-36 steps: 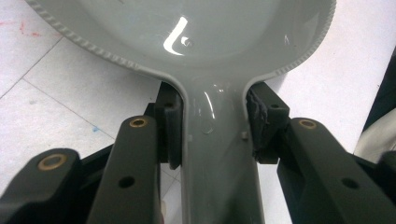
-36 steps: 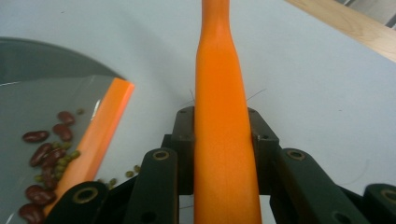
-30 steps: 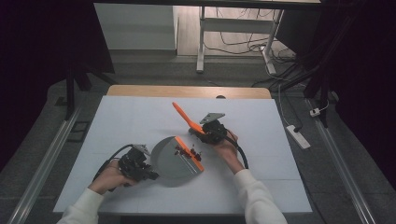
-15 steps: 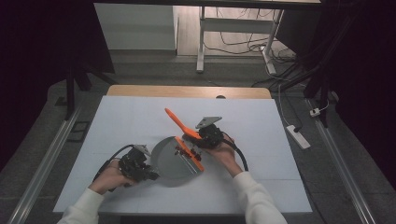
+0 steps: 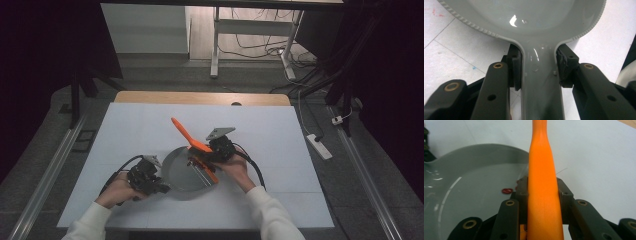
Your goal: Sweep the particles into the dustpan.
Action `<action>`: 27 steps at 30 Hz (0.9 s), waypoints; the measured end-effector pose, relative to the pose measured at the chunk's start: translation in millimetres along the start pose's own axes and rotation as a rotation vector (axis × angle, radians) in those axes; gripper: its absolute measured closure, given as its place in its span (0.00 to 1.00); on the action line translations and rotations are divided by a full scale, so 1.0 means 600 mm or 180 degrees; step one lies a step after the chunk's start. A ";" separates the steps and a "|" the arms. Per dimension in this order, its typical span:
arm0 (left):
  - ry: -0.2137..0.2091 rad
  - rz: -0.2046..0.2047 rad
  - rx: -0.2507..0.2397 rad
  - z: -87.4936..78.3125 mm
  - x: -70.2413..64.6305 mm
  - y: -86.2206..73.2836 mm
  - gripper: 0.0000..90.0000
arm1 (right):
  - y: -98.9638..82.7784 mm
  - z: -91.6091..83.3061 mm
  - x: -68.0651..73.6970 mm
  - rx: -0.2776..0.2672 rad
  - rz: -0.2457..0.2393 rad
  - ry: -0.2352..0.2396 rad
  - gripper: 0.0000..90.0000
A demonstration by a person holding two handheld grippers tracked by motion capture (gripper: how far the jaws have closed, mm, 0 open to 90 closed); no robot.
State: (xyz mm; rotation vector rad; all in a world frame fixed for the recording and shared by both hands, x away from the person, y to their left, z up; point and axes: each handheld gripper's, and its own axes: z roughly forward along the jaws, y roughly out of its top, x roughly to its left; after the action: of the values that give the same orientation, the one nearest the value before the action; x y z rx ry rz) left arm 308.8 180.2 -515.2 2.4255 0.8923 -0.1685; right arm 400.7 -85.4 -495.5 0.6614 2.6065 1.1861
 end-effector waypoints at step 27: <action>-0.0007 0.0007 -0.0009 -0.001 -0.001 -0.003 0.68 | -0.026 -0.030 -0.055 0.0077 0.0207 -0.0667 0.78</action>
State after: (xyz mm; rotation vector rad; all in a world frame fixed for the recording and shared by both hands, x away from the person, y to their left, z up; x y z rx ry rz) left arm 307.3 181.2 -514.9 2.4232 0.8882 -0.1689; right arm 418.4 -122.4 -495.6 0.8330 2.4454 1.0424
